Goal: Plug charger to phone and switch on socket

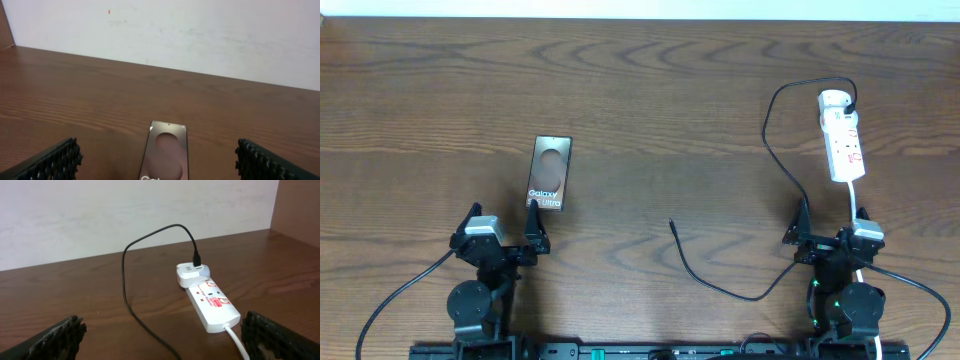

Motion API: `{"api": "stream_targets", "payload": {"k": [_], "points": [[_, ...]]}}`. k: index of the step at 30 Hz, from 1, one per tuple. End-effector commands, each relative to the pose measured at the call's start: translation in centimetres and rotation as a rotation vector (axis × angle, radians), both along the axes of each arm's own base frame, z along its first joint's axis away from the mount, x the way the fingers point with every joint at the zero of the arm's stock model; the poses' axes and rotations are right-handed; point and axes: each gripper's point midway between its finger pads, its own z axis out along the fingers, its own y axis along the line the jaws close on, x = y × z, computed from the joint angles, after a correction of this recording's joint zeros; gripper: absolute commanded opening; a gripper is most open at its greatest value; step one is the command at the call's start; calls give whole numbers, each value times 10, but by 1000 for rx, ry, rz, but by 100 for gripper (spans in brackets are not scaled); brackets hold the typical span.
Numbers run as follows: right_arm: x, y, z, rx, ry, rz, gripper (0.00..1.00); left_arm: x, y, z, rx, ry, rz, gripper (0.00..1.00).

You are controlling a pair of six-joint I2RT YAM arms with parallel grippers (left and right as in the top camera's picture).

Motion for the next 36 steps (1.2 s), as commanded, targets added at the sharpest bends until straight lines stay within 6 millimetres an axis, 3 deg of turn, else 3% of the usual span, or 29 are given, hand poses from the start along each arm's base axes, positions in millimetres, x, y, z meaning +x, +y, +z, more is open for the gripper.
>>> {"api": "stream_targets", "payload": {"k": [1, 28, 36], "points": [[0, 0, 0, -10, -2, 2, 99, -1, -2, -15, -4, 48, -12, 98], [0, 0, 0, -10, -2, 2, 99, -1, -4, -11, -4, 34, -24, 98], [0, 0, 0, -10, -2, 2, 99, -3, -30, -2, -15, -1, -176, 98]]}}
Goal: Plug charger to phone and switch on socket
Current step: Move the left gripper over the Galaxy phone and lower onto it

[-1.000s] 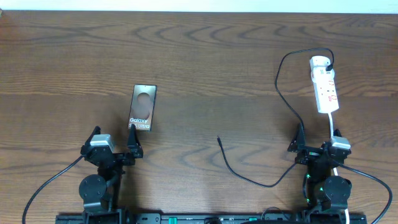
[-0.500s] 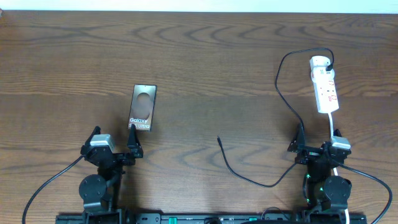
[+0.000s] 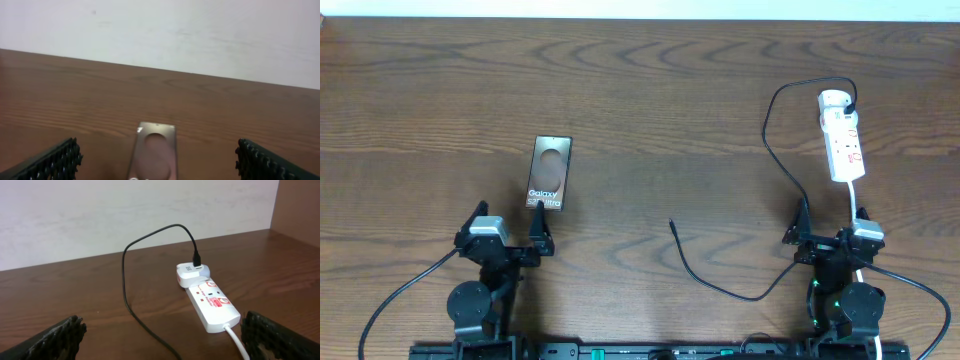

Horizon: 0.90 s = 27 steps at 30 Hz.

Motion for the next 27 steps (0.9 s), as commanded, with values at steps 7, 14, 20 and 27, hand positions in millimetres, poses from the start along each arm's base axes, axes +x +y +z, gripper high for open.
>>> {"api": "stream_targets", "payload": {"k": [7, 14, 20, 27], "points": [[0, 0, 0, -10, -2, 2, 99, -4, -25, -4, -11, 6, -150, 98], [0, 0, 0, -10, -2, 2, 99, -6, -23, 31, -3, -62, -137, 98], [0, 0, 0, -10, -2, 2, 99, -1, -16, 78, -5, -39, -97, 98], [0, 0, 0, -10, -2, 2, 99, 28, -15, 118, -38, 161, -106, 98]]}}
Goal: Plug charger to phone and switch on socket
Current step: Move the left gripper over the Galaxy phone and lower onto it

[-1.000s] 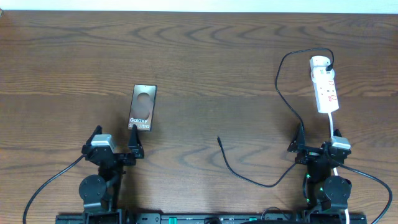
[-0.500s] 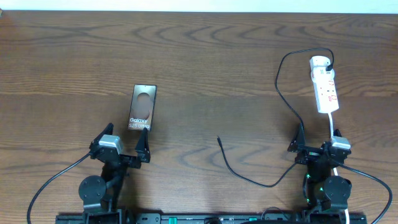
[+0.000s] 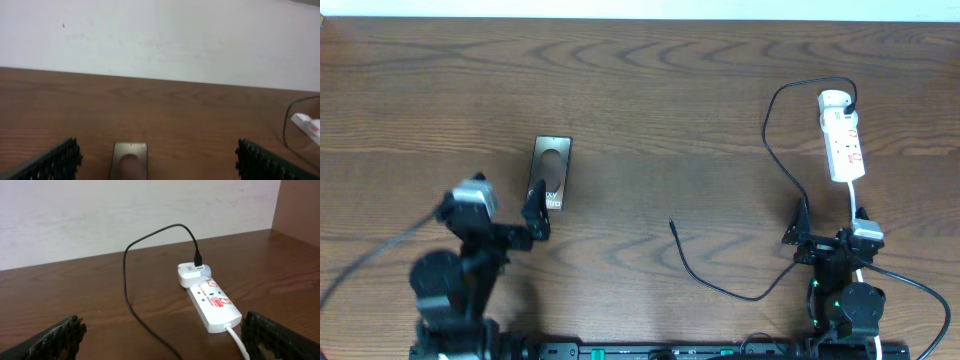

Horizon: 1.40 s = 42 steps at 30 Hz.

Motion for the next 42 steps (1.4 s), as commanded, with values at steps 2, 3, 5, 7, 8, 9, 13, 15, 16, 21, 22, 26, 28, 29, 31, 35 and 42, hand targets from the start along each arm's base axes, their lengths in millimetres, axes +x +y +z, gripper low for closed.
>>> {"api": "stream_targets", "payload": {"k": [2, 3, 5, 7, 8, 9, 13, 15, 16, 21, 22, 26, 28, 29, 31, 35, 42], "points": [[0, -1, 0, -10, -1, -1, 99, 21, 3, 25, -18, 131, 4, 98], [0, -1, 0, -10, 0, -1, 99, 26, 3, 26, -22, 178, 4, 98], [0, -1, 0, -10, 0, -1, 99, 35, 4, 27, -31, 274, 4, 98], [0, -1, 0, -10, 0, -1, 99, 43, 5, 25, -39, 370, 5, 98], [0, -1, 0, -10, 0, -1, 99, 46, 5, 23, -43, 418, 4, 98], [0, -1, 0, -10, 0, -1, 99, 49, 5, 20, -47, 462, 5, 98], [0, -1, 0, -10, 1, -1, 99, 60, 6, 8, -52, 586, 4, 98], [0, -1, 0, -10, 1, -1, 99, 65, 6, 0, -44, 612, -3, 98], [0, -1, 0, -10, 1, -1, 99, 67, 7, -4, -29, 623, -11, 98], [0, -1, 0, -10, 1, -1, 99, 75, 16, -24, 17, 679, 20, 98], [0, -1, 0, -10, 1, -1, 99, 77, 16, -28, 18, 690, 17, 98], [0, -1, 0, -10, 1, -1, 99, 82, 17, -39, 15, 724, 15, 98], [0, -1, 0, -10, 1, -1, 99, 83, 17, -44, 14, 738, 15, 98], [0, -1, 0, -10, 1, -1, 99, 83, 17, -45, 13, 743, 15, 98], [0, -1, 0, -10, 1, -1, 99, 83, 16, -49, 2, 760, 14, 98], [0, -1, 0, -10, 1, -1, 99, 84, 13, -54, -9, 774, -4, 98], [0, -1, 0, -10, 1, -1, 99, 84, 21, -83, 42, 877, 46, 99]]}}
